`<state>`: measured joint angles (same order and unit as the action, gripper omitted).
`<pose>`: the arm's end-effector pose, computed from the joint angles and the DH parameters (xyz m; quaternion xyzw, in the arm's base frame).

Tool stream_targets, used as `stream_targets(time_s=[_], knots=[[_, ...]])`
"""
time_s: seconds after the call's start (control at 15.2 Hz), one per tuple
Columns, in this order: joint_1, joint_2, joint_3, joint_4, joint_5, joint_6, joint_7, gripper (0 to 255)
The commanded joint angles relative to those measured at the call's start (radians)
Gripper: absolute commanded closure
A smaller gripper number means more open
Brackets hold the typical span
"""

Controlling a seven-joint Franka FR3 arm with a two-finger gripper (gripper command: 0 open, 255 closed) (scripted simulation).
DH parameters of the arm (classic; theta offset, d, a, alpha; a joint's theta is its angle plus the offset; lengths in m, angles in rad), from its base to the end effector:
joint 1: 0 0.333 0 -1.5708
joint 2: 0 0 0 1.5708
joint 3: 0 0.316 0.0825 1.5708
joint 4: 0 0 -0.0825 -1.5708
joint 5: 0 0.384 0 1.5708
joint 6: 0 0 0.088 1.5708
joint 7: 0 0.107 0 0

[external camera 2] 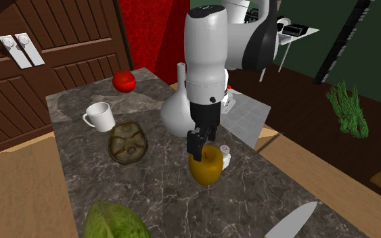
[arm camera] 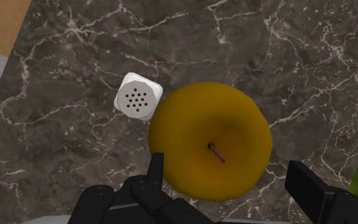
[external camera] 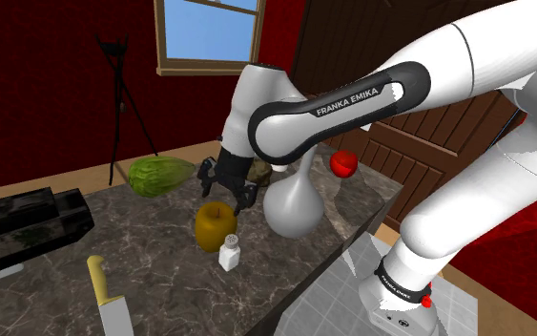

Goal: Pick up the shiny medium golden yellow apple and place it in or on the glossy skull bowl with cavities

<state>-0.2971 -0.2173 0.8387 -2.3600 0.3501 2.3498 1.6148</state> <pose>0.4189 0.2634 0.3985 -0.7920 0.6034 0.0098 0.0919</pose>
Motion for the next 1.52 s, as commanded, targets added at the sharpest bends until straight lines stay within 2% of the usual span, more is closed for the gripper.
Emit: stream_targets(time_s=[0.0, 0.07, 0.13, 0.73, 1.45], knots=[[0.000, 0.000, 0.000, 0.000, 0.000, 0.000, 0.000, 0], [0.000, 0.000, 0.000, 0.000, 0.000, 0.000, 0.000, 0], [0.000, 0.000, 0.000, 0.000, 0.000, 0.000, 0.000, 255], [0.000, 0.000, 0.000, 0.000, 0.000, 0.000, 0.000, 255], [0.013, -0.086, -0.053, 0.090, 0.027, -0.166, -0.015, 255]])
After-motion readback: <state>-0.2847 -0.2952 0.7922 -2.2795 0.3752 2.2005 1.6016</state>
